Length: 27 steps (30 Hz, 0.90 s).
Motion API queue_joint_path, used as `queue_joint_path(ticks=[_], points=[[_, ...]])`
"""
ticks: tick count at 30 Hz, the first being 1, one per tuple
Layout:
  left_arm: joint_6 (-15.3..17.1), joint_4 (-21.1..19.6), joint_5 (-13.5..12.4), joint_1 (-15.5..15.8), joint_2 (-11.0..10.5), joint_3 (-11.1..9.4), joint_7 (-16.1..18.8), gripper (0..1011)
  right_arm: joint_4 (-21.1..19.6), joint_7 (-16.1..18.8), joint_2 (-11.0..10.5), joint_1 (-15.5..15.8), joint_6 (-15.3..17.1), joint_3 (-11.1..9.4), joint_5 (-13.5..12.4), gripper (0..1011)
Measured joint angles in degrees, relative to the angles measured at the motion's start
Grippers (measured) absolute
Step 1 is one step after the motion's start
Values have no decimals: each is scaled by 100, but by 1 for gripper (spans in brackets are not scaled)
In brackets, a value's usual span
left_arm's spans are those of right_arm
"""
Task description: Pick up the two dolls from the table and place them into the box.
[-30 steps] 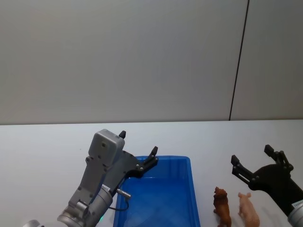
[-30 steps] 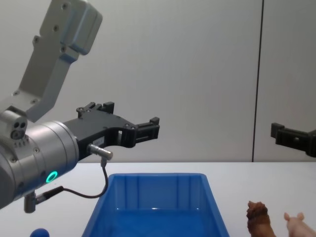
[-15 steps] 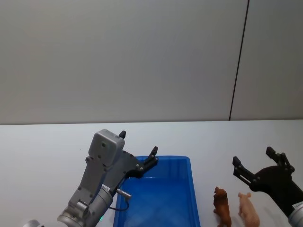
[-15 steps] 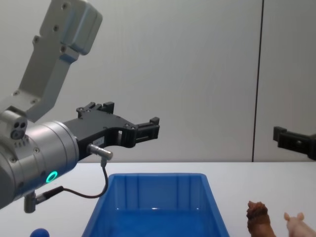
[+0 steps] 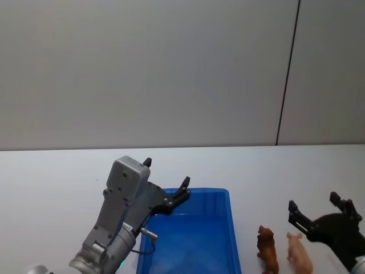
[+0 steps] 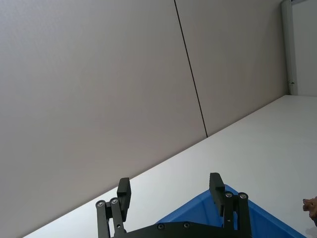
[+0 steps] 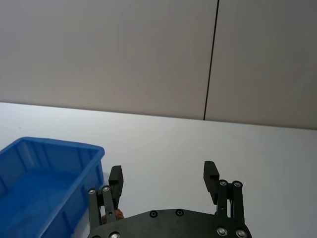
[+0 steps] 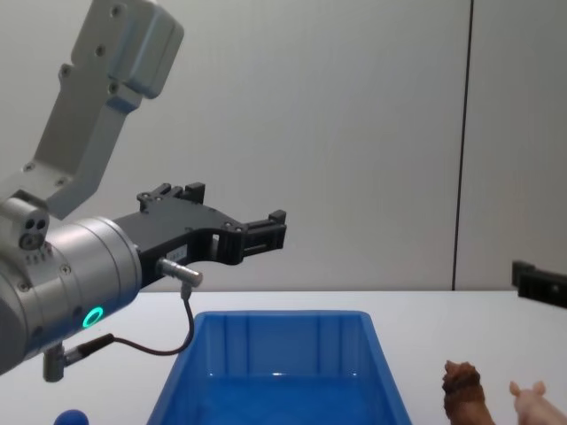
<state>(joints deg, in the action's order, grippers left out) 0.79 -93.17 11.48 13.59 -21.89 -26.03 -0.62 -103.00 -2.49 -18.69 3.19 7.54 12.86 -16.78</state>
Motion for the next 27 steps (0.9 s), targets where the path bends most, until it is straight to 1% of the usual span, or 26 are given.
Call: queue_joint_path(ticks=[4, 14, 18, 27], points=[[0, 0, 0, 0, 0, 0, 0, 1001, -40, -125, 10, 86, 152, 14, 27, 1001], [0, 0, 0, 0, 0, 0, 0, 1001, -54, -296, 34, 269, 425, 63, 134, 1001], [0, 0, 0, 0, 0, 0, 0, 1001, -12, -326, 46, 330, 498, 85, 201, 1001], [0, 0, 0, 0, 0, 0, 0, 1001, 129, -309, 68, 396, 540, 115, 316, 1001]])
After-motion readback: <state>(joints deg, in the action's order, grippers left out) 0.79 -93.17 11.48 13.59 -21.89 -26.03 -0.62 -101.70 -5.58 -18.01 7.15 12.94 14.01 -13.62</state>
